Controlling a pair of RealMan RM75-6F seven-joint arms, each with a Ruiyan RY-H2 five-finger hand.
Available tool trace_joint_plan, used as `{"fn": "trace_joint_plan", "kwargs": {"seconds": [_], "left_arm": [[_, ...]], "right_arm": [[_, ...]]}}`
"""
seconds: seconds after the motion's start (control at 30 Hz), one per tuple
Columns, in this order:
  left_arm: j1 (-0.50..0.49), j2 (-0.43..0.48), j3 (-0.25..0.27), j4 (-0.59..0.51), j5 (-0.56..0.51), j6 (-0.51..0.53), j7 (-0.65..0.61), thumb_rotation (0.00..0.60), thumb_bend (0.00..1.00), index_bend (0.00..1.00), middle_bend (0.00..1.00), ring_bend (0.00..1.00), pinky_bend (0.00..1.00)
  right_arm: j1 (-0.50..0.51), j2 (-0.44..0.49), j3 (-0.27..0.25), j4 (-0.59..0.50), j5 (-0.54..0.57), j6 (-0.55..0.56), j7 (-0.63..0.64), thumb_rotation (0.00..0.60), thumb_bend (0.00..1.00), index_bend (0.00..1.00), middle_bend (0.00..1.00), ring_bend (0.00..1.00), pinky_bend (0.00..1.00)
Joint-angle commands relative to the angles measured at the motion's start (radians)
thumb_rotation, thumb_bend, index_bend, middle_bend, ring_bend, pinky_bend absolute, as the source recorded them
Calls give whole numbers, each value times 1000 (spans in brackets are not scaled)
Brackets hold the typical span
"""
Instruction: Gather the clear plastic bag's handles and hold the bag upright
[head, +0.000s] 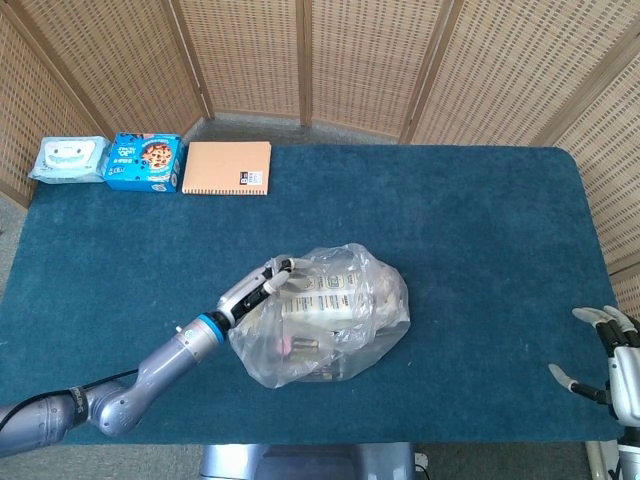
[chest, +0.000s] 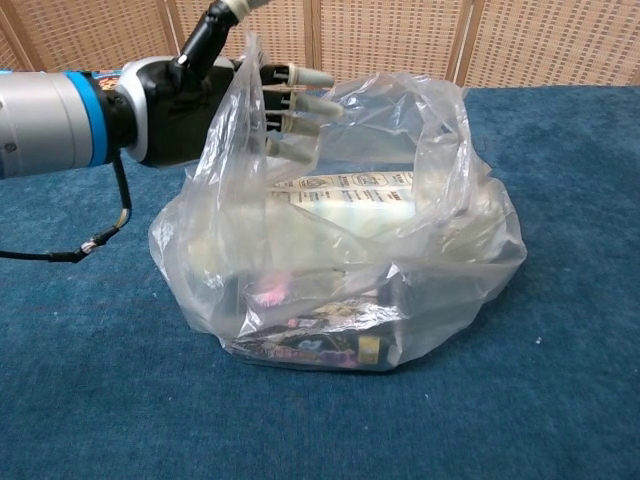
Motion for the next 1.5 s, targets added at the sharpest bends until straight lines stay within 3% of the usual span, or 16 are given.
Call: {"fn": "trace_joint_plan", "kwargs": {"seconds": [0.03,0.17,0.3,0.53,0.7,0.83,1.07,1.3,1.5], "left_arm": [[11,-40,-70,15,3,-35,-165,0,178,150,208,172,251],[43,-79,-141,39,23,-102,-406,0,184,156,240,216,305],[84,-106,-188,58,121,-152,-608,0,186,183,255,246,359],[144,-62,-191,60,335,-168,-895,0,187,212,265,263,394],[154,0,-139,58,506,-69,-1168,0,186,212,273,288,437],[114,59,-43,96,652,43,-1453,0,187,212,279,301,462],[30,87,115,266,825,326,-1761,0,191,254,324,368,525],[-45,56,192,389,850,559,-1952,0,193,282,401,477,621],[-105,75,233,380,832,596,-1940,0,193,285,402,486,630]], "right_arm": [[-4,2,1,1,4,4,2,548,179,230,254,137,107],[-8,8,6,0,7,9,5,546,180,229,254,137,107],[-9,12,6,-4,4,11,5,545,180,229,254,137,107],[-8,16,9,-11,3,8,1,547,180,229,255,137,107],[-2,13,11,-13,0,0,-2,545,180,229,254,137,107],[3,10,10,-14,-5,-8,-4,545,180,229,254,137,107],[12,11,12,-14,-8,-20,-6,543,181,229,254,137,107],[39,11,17,-4,-16,-57,-1,548,180,229,254,137,107],[79,13,34,26,-26,-95,27,545,181,229,255,137,107]]}}
